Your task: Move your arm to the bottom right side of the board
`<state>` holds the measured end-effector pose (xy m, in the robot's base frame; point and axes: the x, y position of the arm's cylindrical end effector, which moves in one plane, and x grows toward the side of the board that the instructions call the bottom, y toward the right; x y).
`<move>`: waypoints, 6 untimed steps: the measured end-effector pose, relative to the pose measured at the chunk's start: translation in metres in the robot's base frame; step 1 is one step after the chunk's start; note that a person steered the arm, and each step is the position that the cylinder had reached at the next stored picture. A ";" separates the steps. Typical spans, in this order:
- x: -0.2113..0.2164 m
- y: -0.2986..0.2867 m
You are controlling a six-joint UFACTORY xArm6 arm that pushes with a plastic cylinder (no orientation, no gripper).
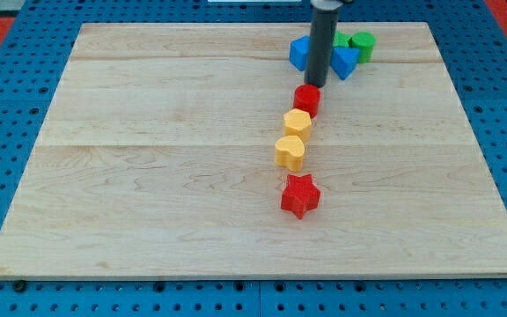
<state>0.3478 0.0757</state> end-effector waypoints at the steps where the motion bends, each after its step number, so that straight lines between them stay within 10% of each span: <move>1: 0.024 0.047; 3: 0.051 0.141; 6: 0.207 0.125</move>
